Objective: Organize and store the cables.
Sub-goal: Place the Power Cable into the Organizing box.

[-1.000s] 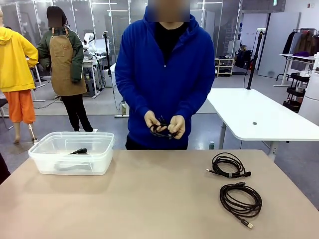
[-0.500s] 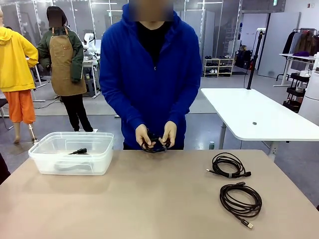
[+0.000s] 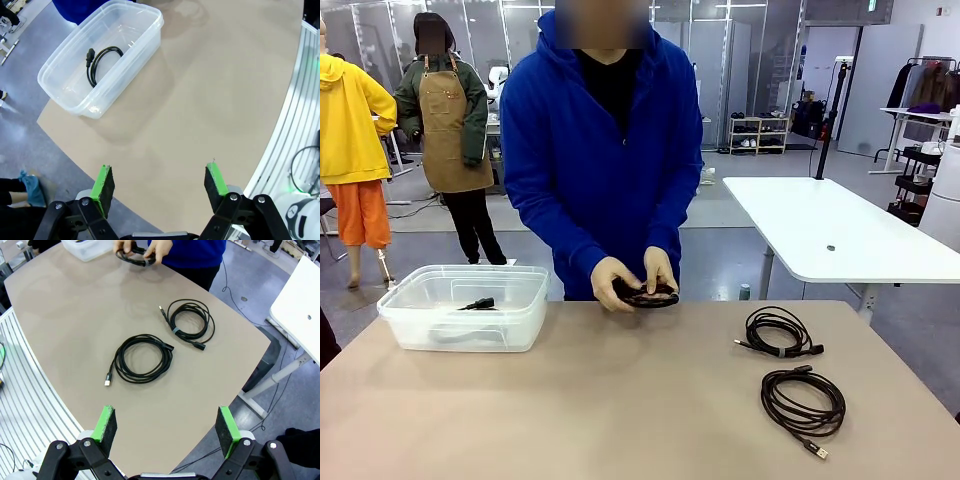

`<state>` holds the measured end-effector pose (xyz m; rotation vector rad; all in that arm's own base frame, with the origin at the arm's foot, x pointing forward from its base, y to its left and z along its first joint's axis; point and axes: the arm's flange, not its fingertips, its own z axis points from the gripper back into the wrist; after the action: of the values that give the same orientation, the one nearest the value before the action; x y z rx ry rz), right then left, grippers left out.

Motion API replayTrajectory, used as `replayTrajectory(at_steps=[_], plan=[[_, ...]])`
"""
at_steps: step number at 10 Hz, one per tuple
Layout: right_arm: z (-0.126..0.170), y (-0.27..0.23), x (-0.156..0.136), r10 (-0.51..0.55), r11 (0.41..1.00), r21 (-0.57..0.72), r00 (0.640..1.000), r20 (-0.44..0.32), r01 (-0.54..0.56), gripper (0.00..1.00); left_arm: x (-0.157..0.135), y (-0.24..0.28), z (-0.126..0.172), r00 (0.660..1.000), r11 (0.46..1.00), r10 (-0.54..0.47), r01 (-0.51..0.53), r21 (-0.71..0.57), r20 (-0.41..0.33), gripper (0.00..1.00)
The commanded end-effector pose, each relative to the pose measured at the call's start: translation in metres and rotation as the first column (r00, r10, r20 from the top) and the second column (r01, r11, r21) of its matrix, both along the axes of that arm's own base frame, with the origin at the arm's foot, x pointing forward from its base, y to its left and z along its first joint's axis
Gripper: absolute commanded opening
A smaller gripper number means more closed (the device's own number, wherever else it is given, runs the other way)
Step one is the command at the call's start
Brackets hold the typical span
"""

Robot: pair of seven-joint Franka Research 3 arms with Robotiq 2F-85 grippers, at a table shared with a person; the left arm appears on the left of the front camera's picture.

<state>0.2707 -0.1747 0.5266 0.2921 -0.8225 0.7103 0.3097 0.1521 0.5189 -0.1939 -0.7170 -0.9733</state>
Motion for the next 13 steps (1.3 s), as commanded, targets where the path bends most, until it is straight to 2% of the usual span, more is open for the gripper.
replayTrajectory(at_steps=[1,13], plan=[[-0.0001,-0.0010,-0.0007,0.015,1.000,-0.001,1.000,0.010,-0.015,1.00,-0.0006,-0.0026,-0.0024,1.000,1.000,0.000,0.000,-0.006,0.016,0.92],[-0.0001,-0.0010,-0.0007,0.015,1.000,-0.001,1.000,0.010,-0.015,1.00,-0.0006,-0.0026,-0.0024,1.000,1.000,0.000,0.000,-0.006,0.016,0.92]])
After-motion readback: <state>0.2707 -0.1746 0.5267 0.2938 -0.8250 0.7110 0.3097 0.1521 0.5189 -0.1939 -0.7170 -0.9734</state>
